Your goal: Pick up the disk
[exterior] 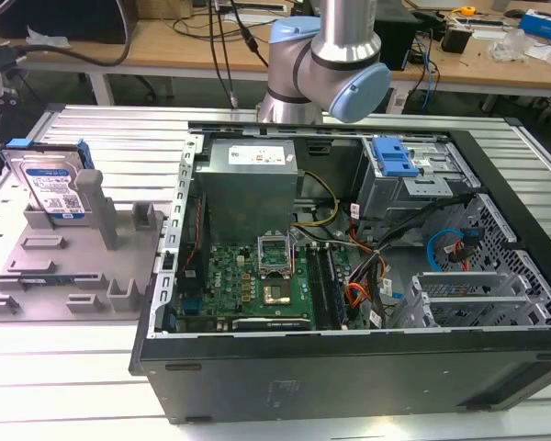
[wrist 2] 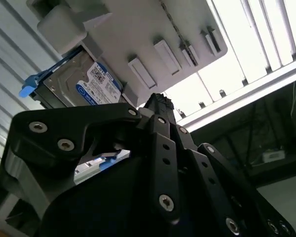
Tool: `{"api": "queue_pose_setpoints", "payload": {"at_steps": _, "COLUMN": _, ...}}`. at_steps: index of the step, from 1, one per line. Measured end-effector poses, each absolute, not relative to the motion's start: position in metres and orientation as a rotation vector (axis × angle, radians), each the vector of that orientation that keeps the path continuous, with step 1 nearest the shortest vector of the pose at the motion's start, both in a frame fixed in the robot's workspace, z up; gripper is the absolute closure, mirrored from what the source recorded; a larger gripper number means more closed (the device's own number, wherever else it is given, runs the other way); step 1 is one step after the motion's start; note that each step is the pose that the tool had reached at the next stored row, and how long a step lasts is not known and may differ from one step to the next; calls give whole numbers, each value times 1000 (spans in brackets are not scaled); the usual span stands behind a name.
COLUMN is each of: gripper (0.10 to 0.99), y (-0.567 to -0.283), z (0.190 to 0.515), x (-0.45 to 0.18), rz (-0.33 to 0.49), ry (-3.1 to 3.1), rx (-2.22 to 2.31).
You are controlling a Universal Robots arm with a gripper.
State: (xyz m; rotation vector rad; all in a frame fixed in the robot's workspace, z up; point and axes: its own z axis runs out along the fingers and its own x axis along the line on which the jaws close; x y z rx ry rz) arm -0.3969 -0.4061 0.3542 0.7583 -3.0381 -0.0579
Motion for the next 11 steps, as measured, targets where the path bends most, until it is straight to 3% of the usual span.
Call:
{"api": "queue_pose_setpoints", "payload": {"at_steps": 1, "gripper": 918, "y": -406, "z": 354, "x": -397, "rz": -58, "ry": -3031, "rx": 786}}
{"api": "queue_pose_setpoints", "payload": {"at_steps": 2, "gripper": 918, "y": -406, "z": 354, "x": -397, "rz": -57, "ry": -3022, "rx": 816}}
{"api": "queue_pose_setpoints", "payload": {"at_steps": 5, "gripper": 545, "y": -406, "z": 351, "x": -397, "rz": -56, "ry": -2951, "rx": 1037}}
{"api": "queue_pose_setpoints", "payload": {"at_steps": 11, "gripper": 545, "y": -406, "z": 348, "x": -397, "rz": -53, "ry": -2846, "rx": 1292}}
